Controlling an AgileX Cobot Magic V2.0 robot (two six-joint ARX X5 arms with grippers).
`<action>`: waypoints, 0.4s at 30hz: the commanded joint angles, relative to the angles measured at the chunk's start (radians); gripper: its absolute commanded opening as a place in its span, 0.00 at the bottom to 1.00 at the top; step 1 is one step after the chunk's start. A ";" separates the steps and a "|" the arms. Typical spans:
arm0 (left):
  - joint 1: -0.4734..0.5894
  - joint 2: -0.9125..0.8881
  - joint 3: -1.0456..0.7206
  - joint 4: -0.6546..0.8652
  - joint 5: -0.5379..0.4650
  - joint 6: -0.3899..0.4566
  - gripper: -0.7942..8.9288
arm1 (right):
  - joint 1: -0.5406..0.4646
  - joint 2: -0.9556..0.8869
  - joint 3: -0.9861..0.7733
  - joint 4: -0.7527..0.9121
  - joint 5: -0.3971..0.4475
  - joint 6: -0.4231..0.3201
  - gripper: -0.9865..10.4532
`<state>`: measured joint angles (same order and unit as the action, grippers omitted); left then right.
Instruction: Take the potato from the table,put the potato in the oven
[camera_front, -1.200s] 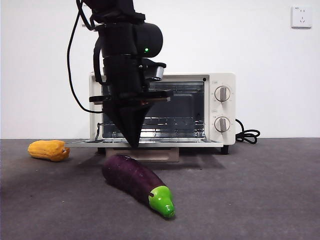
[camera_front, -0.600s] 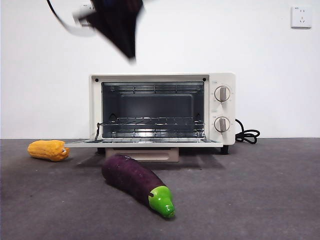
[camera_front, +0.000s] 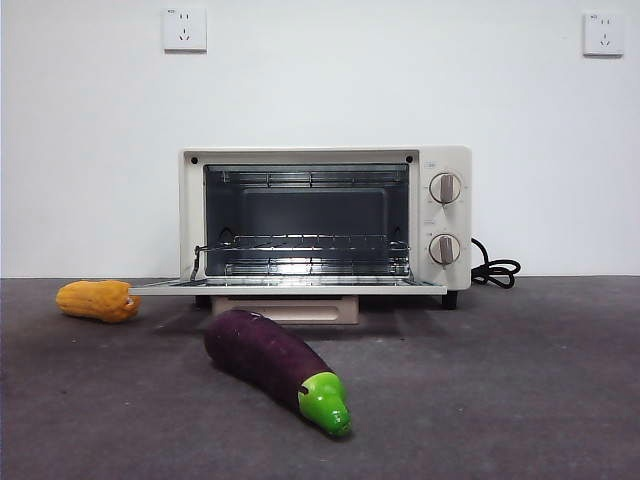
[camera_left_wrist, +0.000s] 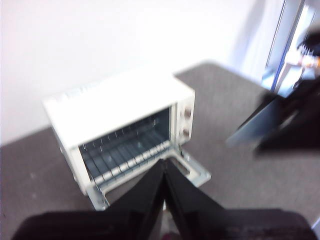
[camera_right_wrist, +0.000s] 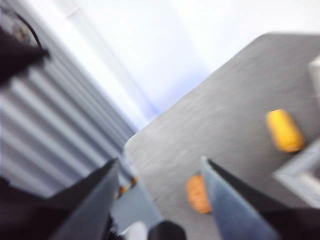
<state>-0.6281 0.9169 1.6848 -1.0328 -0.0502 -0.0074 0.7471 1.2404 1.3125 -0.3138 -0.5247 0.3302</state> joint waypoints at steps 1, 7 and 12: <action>0.004 -0.078 0.020 -0.002 -0.003 0.010 0.08 | 0.090 0.143 0.059 0.029 0.017 -0.013 0.64; 0.004 -0.173 0.061 -0.085 -0.003 0.005 0.08 | 0.206 0.441 0.290 -0.080 0.121 -0.226 0.64; 0.003 -0.179 0.111 -0.278 -0.065 -0.025 0.08 | 0.253 0.649 0.491 -0.214 0.181 -0.384 0.64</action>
<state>-0.6281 0.7357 1.7905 -1.2915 -0.1028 -0.0193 0.9951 1.8572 1.7763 -0.5240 -0.3500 0.0380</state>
